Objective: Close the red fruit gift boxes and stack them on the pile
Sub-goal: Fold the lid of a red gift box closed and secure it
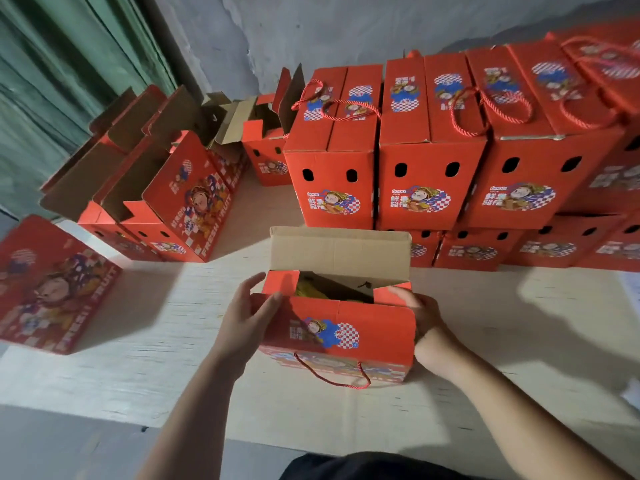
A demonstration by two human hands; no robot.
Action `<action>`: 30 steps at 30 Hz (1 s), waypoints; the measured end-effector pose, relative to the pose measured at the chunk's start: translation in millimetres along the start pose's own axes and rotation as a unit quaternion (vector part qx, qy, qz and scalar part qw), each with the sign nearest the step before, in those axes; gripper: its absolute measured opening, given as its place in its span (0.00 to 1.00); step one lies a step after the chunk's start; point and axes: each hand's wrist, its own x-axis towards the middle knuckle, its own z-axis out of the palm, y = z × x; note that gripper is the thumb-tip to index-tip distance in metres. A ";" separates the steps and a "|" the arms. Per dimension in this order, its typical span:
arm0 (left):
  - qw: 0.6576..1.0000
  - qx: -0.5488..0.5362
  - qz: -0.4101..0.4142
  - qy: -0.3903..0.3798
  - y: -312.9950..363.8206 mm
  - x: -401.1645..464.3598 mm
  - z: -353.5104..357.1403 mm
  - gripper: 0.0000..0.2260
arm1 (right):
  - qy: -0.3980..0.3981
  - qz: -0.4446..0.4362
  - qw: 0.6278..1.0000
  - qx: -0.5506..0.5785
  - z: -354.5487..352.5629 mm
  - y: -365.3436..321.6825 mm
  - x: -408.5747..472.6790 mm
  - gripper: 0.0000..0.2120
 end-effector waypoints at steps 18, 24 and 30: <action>0.971 0.236 -0.030 -0.007 -1.4 13.4 23.1 0.45 | 0.157 -0.096 0.975 -0.122 10.2 -29.5 -41.3 0.25; 0.914 0.373 0.153 0.036 -19.2 8.6 28.3 0.27 | 0.113 -0.173 0.904 -0.374 23.1 -23.0 -53.5 0.28; 0.818 0.442 0.367 -0.028 -46.1 -1.0 17.1 0.27 | 0.052 -0.108 0.956 -0.268 9.8 -20.6 -33.9 0.50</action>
